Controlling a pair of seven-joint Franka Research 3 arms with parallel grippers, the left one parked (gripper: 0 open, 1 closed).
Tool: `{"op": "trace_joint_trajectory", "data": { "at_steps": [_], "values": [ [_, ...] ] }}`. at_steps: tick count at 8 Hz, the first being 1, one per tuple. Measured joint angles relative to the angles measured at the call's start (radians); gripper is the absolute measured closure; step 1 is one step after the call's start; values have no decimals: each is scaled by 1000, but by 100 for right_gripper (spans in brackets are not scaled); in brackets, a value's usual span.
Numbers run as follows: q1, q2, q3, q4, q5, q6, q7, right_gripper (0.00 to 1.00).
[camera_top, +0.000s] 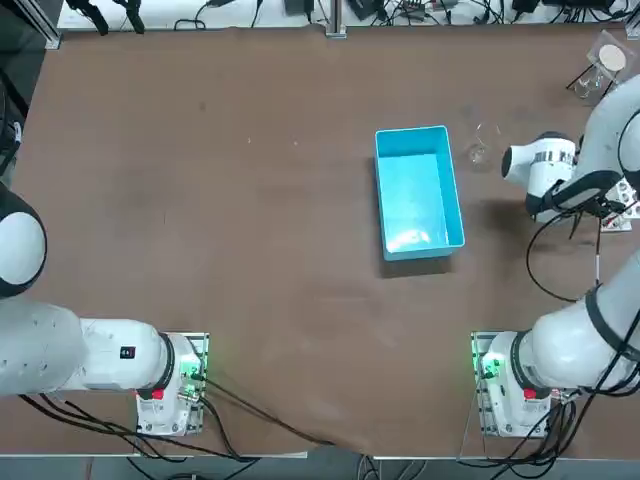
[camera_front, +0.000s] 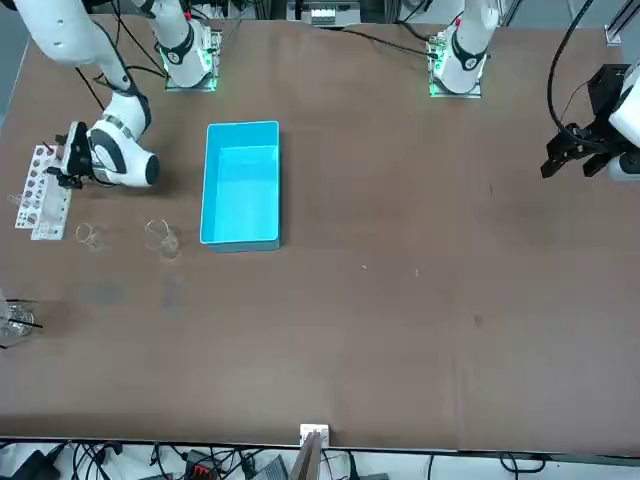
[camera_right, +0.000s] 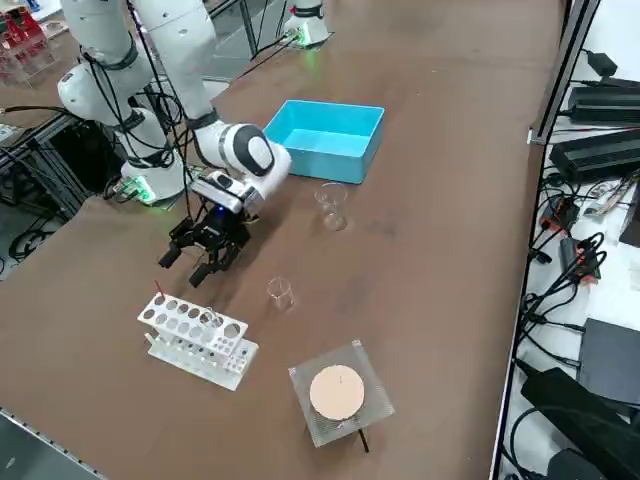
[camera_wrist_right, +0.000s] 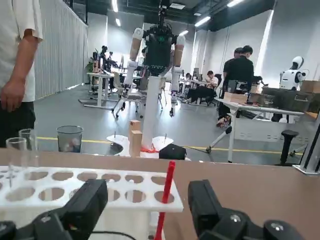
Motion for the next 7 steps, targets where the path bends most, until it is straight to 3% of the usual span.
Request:
{"op": "trace_joint_trajectory", "data": {
  "at_steps": [7],
  "values": [
    [-51,-19,0,-48,-96,-24,42,10]
  ]
}}
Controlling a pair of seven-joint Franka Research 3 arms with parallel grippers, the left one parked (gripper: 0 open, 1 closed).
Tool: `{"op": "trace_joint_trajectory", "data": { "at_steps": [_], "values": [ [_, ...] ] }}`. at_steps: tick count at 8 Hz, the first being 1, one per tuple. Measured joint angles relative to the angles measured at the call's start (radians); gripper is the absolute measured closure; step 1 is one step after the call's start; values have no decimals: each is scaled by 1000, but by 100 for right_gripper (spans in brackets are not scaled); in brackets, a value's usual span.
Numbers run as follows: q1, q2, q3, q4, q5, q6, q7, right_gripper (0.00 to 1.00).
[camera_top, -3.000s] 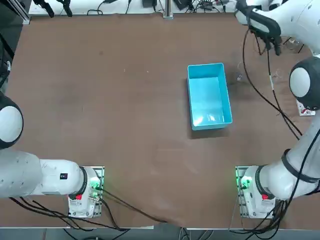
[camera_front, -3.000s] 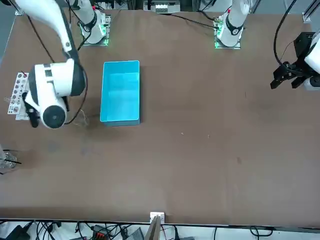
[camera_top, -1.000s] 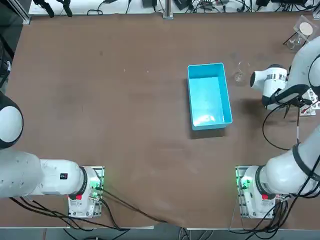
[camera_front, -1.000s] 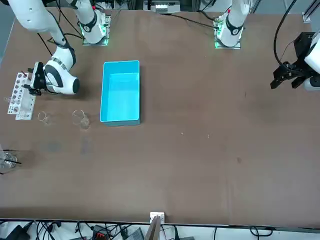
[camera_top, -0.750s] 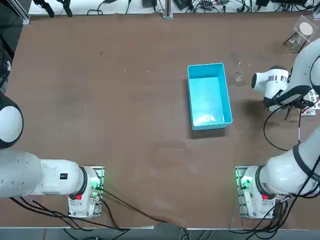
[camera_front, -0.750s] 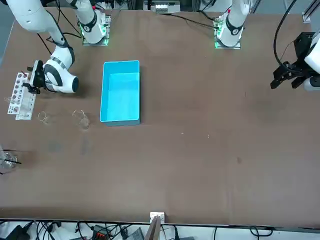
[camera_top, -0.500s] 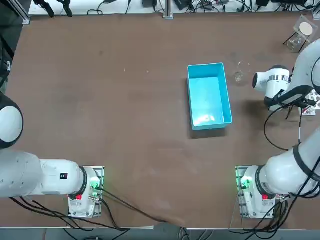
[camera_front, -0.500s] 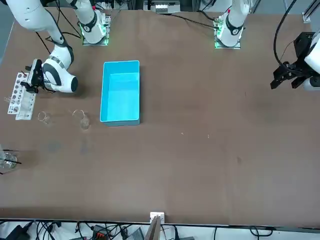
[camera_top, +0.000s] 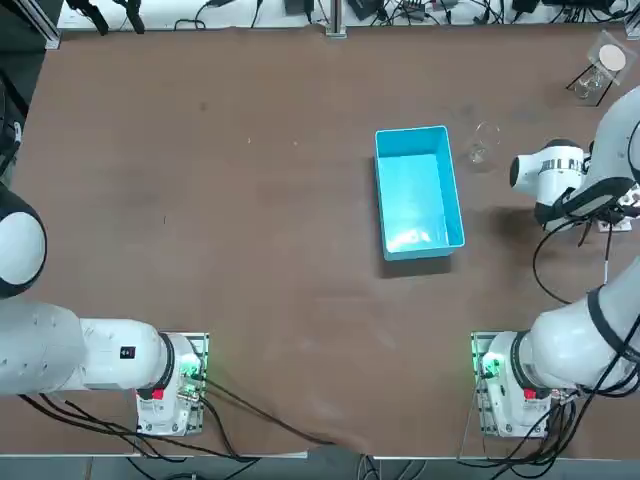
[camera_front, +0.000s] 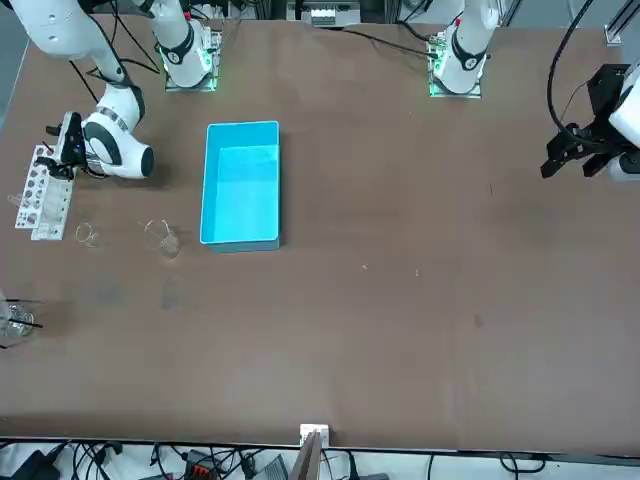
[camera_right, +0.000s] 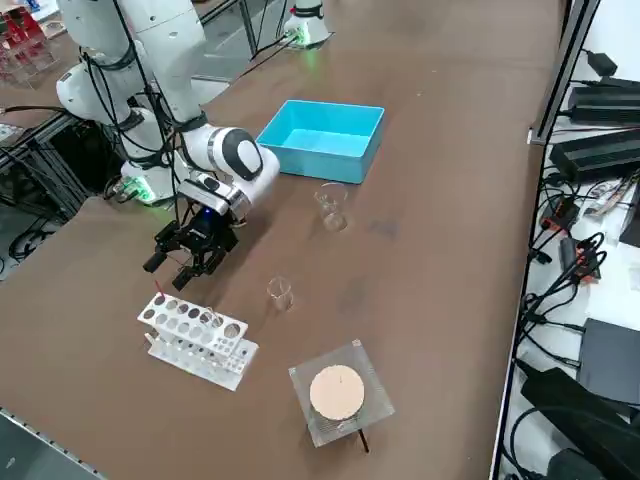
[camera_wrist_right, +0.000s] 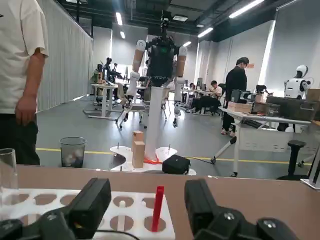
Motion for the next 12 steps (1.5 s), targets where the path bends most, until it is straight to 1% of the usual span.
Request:
{"op": "trace_joint_trajectory", "data": {
  "at_steps": [2,3,5,6,7,8,10,11,12],
  "values": [
    [-14,0,0,0,-16,0,3,16],
    [-16,2,0,-1,-16,1,6,17],
    [-16,18,0,-5,-17,1,18,31],
    [-16,26,0,-5,-17,1,20,33],
    [-16,28,1,-5,-20,1,20,41],
    [-16,28,1,-5,-28,1,22,53],
    [-16,28,1,-5,-35,2,25,54],
    [-16,29,1,-5,-36,3,26,60],
    [-16,30,1,-5,-36,4,26,70]
  ]
}}
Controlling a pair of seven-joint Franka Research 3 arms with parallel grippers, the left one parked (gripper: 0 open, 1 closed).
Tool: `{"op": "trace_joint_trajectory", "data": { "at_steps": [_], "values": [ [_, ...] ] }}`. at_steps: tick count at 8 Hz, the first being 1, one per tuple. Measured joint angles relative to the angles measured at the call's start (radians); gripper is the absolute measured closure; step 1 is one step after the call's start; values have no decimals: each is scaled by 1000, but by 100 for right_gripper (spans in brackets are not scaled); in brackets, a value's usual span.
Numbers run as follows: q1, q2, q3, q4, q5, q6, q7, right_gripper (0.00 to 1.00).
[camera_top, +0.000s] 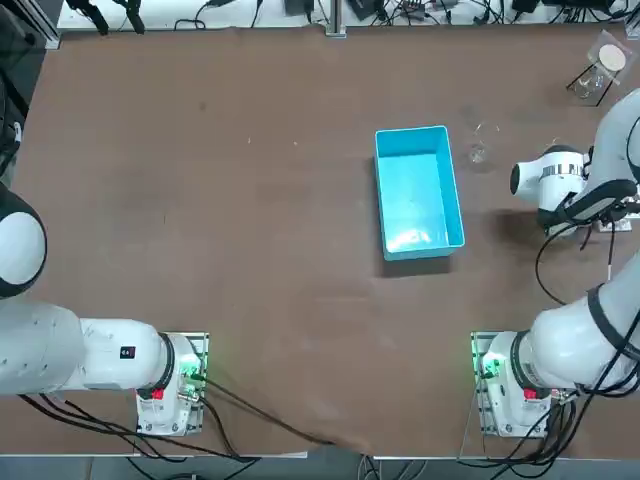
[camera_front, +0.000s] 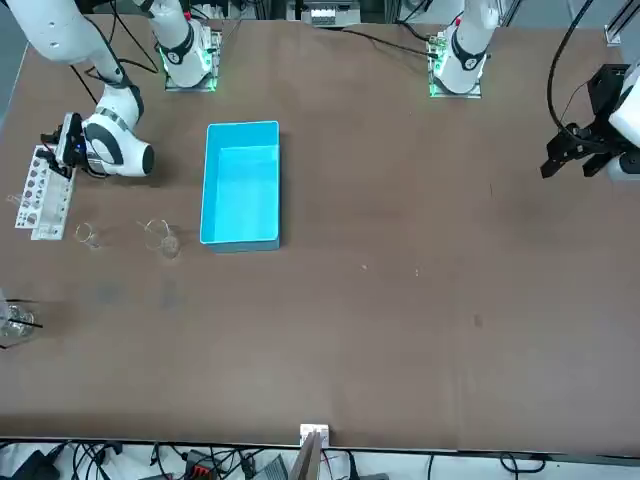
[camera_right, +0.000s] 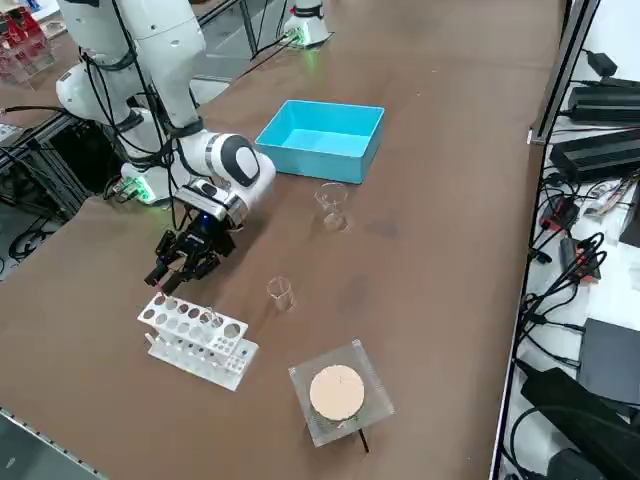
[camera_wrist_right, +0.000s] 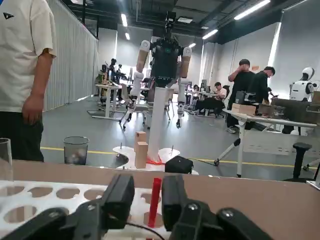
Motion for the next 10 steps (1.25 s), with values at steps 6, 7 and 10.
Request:
{"op": "trace_joint_trajectory", "data": {
  "at_steps": [6,7,10],
  "values": [
    [0,11,0,0,-1,0,7,94],
    [0,11,0,0,-1,0,8,96],
    [0,11,0,0,-3,-5,8,97]
  ]
}}
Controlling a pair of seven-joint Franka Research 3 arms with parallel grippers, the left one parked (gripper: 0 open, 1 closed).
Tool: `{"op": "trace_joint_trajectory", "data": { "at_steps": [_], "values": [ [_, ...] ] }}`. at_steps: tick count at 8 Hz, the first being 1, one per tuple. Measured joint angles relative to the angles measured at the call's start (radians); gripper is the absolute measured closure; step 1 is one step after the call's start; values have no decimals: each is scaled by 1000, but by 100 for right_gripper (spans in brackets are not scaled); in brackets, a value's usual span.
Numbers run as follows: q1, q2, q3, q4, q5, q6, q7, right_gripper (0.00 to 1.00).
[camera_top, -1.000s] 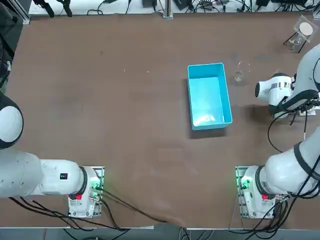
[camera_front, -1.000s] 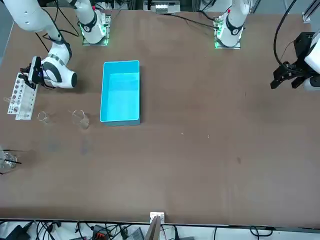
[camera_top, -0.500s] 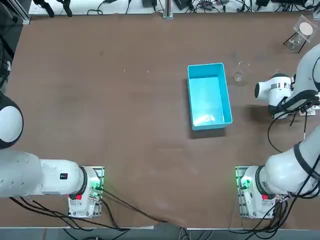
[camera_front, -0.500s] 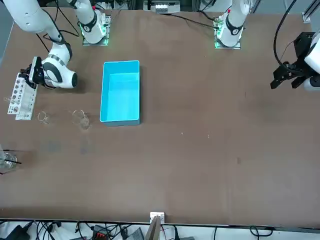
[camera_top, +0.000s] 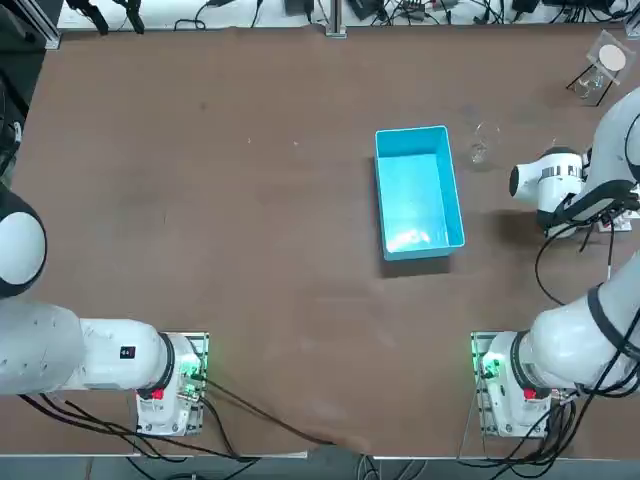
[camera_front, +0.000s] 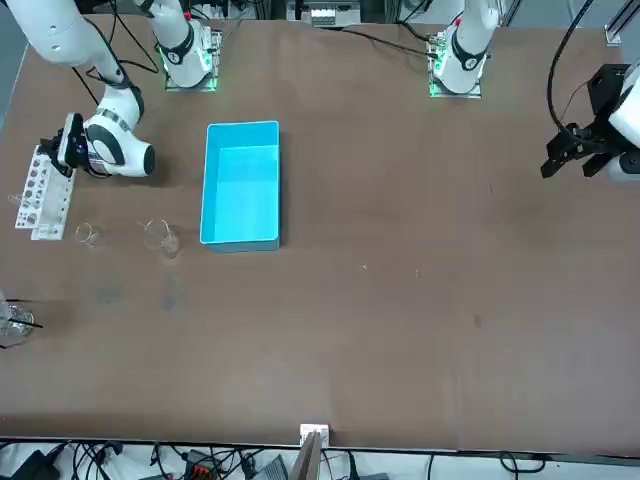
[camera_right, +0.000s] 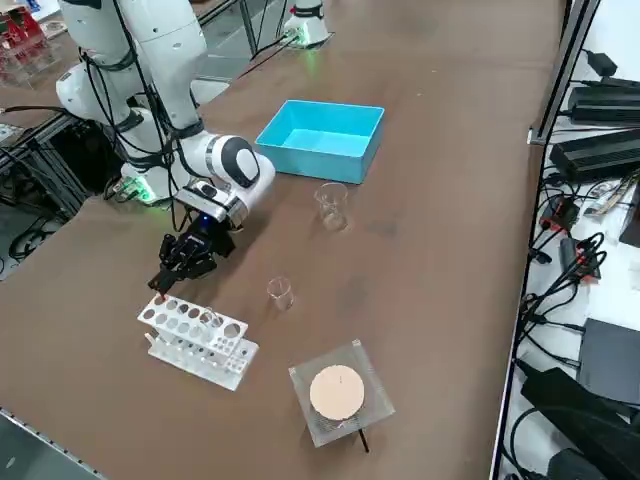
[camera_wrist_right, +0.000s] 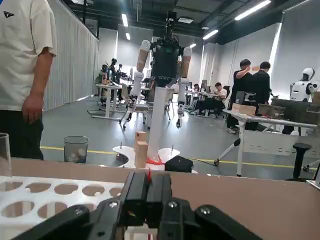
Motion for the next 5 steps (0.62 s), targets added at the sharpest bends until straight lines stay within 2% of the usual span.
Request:
{"op": "trace_joint_trajectory", "data": {
  "at_steps": [5],
  "values": [
    [1,-5,1,1,-6,-37,0,98]
  ]
}}
